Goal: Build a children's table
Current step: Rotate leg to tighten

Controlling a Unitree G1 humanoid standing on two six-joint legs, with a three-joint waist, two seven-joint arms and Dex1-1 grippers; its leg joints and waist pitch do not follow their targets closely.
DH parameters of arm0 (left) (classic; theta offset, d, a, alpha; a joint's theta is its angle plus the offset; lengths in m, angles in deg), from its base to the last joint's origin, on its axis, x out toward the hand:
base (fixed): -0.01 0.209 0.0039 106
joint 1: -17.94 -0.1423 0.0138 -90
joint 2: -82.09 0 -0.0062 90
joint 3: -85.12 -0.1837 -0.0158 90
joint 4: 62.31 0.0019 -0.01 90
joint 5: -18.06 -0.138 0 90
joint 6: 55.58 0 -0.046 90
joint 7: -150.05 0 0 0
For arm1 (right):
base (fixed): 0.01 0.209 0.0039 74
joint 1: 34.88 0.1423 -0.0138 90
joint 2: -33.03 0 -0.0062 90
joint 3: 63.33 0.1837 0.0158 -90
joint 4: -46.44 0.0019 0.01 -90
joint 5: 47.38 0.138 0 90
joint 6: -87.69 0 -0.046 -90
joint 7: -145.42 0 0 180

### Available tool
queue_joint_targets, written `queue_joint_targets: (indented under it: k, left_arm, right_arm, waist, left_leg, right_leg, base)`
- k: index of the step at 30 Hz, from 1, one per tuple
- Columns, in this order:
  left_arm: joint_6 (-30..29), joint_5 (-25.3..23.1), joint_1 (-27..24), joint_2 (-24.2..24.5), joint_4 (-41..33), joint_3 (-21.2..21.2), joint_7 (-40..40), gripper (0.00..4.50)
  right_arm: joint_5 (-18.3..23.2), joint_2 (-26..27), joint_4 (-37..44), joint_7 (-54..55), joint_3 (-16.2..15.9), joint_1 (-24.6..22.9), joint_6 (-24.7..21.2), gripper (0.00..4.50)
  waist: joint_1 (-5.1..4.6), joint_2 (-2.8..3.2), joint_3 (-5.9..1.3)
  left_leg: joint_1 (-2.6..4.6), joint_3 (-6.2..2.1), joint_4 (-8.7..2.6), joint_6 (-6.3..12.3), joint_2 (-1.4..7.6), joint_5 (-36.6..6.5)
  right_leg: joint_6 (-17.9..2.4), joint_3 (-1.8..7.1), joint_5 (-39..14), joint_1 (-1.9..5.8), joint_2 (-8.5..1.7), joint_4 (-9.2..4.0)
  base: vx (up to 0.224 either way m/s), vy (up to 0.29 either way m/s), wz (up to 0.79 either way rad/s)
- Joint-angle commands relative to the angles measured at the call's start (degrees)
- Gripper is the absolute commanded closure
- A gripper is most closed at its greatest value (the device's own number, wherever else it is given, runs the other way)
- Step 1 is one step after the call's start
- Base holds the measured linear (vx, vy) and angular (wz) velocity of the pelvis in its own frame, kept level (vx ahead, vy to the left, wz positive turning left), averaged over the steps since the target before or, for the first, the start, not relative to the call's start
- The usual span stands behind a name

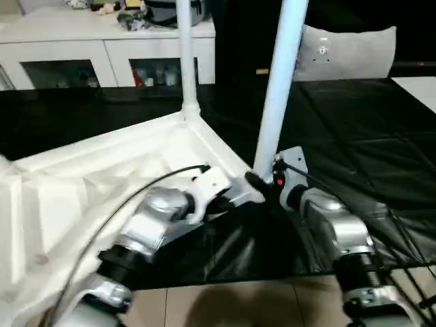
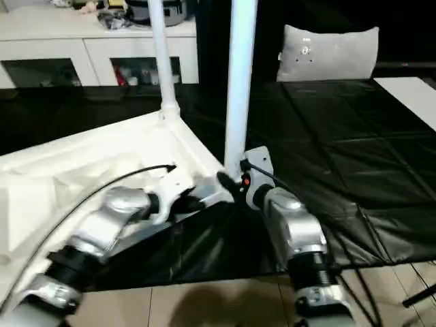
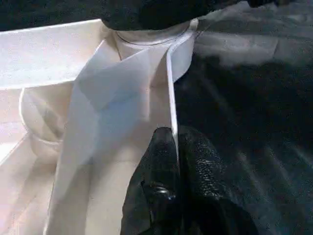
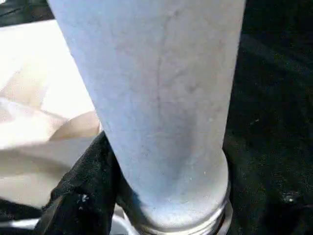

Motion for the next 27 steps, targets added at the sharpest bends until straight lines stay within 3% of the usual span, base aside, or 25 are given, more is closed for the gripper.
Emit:
queue_joint_targets:
  k: [1,6,10,13,18,22,23,27]
  left_arm:
    - [1.57,0.33,1.73,-1.82,-1.76,-3.34,-0.56,4.5]
    - [2.66,-0.86,1.59,0.97,-1.34,-3.17,-1.24,4.5]
    - [5.78,-1.56,1.56,3.85,-0.04,-3.49,-3.5,4.5]
    - [8.78,-1.21,1.72,5.95,1.42,-3.61,-6.08,4.5]
    - [14.21,0.13,1.73,9.83,2.55,-5.03,-13.39,4.5]
    - [18.9,0.17,2.12,13.23,3.73,-7.26,-19.38,4.5]
    - [22.14,-0.32,2.66,14.7,5.03,-8.39,-21.95,4.5]
    - [25.9,-0.15,3.61,16.03,6.39,-9.65,-26.1,4.5]
  right_arm:
    - [1.32,1.57,-0.09,-1.93,-2.1,-0.21,-0.45,1.13]
    - [2.2,-1.13,2.29,-6.39,-2.07,-1.55,1.35,0.68]
    - [3.13,-5.07,3.28,-12.92,-1.9,-2.48,4.46,0.24]
    - [3.63,-9.67,4.57,-20.45,-2.96,-3.31,5.83,0.18]
    - [3.97,-16.16,5.05,-30.27,-3.77,-3.63,8.13,0.08]
    - [3.05,-20.12,3.73,-36.3,-5.33,-2.94,12.35,0.08]
    - [2.71,-22.35,3.8,-40.97,-7.18,-2.94,14.44,0.08]
    - [2.88,-24.68,4.49,-47.7,-9.77,-3.05,15.42,0.08]
  waist:
    - [0.1,0.19,-2.37]
    - [0.88,0.03,-2.78]
    - [2.03,-0.08,-2.92]
    - [2.38,-0.16,-3.09]
    - [3.54,-0.31,-3.52]
    - [4.09,-0.52,-3.46]
    - [4.14,-0.52,-3.38]
    - [5.15,-0.62,-3.3]
  left_leg:
    - [0.12,-2.04,-4.9,1.54,2.71,-23.71]
    - [-0.58,-1.6,-5.03,2.4,3.12,-18.69]
    - [-0.82,-1.27,-4.78,3.51,3.21,-15.67]
    - [-1.07,-1.18,-4.64,4.08,3.13,-13.36]
    - [-1.37,-0.94,-4.12,6.06,3.34,-7.96]
    - [-1.42,-0.73,-3.89,6.57,3.27,-7.75]
    - [-1.45,-0.67,-3.91,6.56,3.3,-8.17]
    - [-1.13,-0.7,-4.05,6.07,3.61,-9.58]
  right_leg:
    - [-3.47,2.45,-31.4,1.44,-4.25,-5.77]
    - [-7.25,3.49,-22.18,1.82,-4.25,-4.47]
    - [-7.99,3.69,-21.36,1.91,-4.47,-4.32]
    - [-8.59,3.71,-19.54,2.1,-4.3,-4.02]
    - [-11.06,3.94,-12.07,2.32,-4.31,-2.73]
    - [-11.34,3.86,-13.15,2.11,-4.25,-2.59]
    - [-11.15,3.86,-13.84,2.11,-4.23,-2.66]
    - [-10.05,3.89,-16.86,2.0,-4.28,-2.85]
  base:
    - [0.0,0.0,0.0]
    - [0.0,0.0,0.0]
    - [0.0,0.0,0.0]
    - [0.0,0.0,0.0]
    - [0.0,0.0,0.0]
    - [0.0,0.0,0.0]
    - [0.0,0.0,0.0]
    - [0.0,0.0,0.0]
